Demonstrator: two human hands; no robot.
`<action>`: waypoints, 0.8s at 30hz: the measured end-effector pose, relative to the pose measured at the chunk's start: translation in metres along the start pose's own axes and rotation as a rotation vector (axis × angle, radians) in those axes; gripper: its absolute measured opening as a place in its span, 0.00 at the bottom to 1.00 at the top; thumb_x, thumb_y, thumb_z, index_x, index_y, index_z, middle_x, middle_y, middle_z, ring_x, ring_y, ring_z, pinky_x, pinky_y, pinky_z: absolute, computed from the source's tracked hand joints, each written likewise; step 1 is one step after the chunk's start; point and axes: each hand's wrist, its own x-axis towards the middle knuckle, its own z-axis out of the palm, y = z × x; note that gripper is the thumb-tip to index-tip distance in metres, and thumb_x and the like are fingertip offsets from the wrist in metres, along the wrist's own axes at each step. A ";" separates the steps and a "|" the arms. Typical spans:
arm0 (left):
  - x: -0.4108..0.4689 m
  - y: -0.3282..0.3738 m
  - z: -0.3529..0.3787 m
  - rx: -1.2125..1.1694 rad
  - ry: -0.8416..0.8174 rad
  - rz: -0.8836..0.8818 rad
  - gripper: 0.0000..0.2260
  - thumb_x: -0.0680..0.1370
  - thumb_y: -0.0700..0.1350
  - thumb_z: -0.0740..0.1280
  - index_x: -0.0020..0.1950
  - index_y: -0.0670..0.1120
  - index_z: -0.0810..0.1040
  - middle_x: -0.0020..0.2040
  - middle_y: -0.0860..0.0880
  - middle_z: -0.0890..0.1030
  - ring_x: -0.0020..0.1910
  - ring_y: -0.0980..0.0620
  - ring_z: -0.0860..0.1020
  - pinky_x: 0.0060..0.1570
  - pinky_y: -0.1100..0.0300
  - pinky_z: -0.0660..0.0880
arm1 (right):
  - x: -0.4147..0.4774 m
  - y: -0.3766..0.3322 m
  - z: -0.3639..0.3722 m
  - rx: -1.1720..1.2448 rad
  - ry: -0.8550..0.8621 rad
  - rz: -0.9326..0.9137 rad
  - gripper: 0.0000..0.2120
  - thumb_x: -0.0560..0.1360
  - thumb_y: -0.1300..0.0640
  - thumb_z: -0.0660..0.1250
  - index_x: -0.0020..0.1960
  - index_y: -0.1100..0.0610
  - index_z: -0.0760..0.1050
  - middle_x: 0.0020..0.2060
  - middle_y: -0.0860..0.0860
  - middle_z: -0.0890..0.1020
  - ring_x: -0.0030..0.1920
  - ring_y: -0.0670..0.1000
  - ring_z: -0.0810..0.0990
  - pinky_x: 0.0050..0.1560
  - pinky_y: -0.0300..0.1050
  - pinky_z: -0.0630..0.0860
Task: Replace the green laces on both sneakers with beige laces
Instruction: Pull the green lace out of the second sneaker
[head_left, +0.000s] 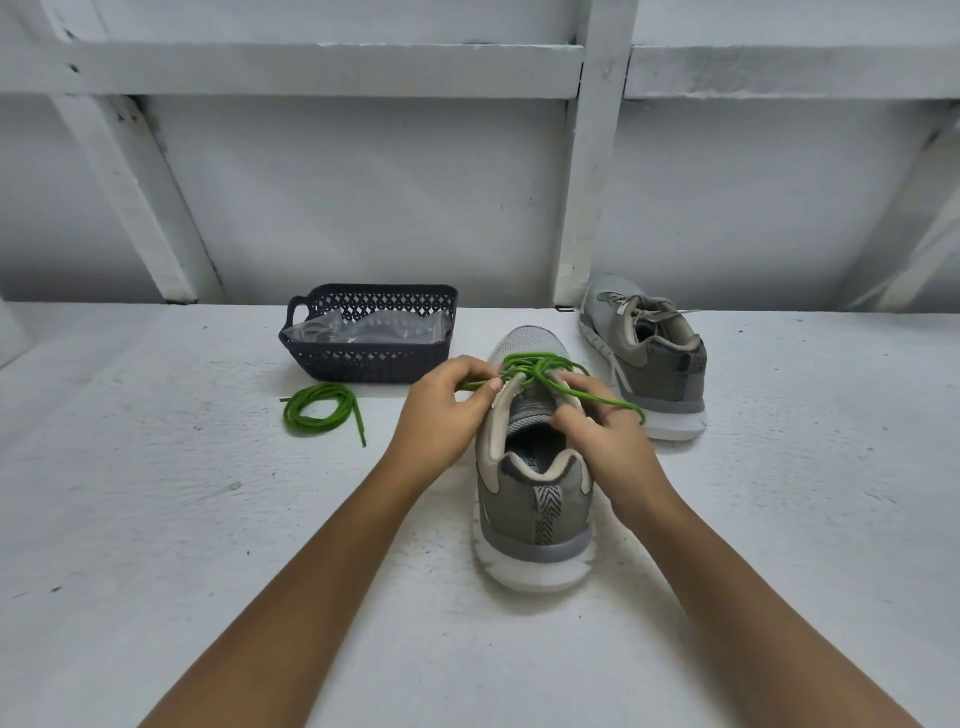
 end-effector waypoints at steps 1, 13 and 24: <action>0.001 0.000 0.000 0.011 -0.010 0.004 0.04 0.76 0.40 0.68 0.45 0.49 0.80 0.43 0.55 0.79 0.42 0.66 0.76 0.41 0.75 0.67 | 0.000 -0.001 0.000 -0.003 -0.002 0.000 0.16 0.66 0.56 0.64 0.52 0.42 0.76 0.58 0.47 0.78 0.60 0.46 0.76 0.64 0.52 0.73; 0.001 -0.002 0.000 0.202 0.093 0.094 0.04 0.74 0.46 0.59 0.43 0.47 0.72 0.46 0.55 0.69 0.46 0.58 0.70 0.52 0.57 0.68 | 0.002 0.003 -0.002 -0.018 -0.011 0.028 0.24 0.62 0.52 0.64 0.58 0.47 0.77 0.59 0.45 0.78 0.60 0.45 0.76 0.65 0.51 0.72; 0.000 0.007 -0.023 -0.055 0.313 -0.033 0.17 0.77 0.36 0.60 0.27 0.44 0.69 0.43 0.50 0.72 0.40 0.56 0.71 0.37 0.74 0.66 | 0.004 -0.001 -0.013 -0.180 -0.110 0.030 0.23 0.69 0.51 0.68 0.64 0.48 0.74 0.60 0.47 0.78 0.61 0.47 0.76 0.66 0.52 0.71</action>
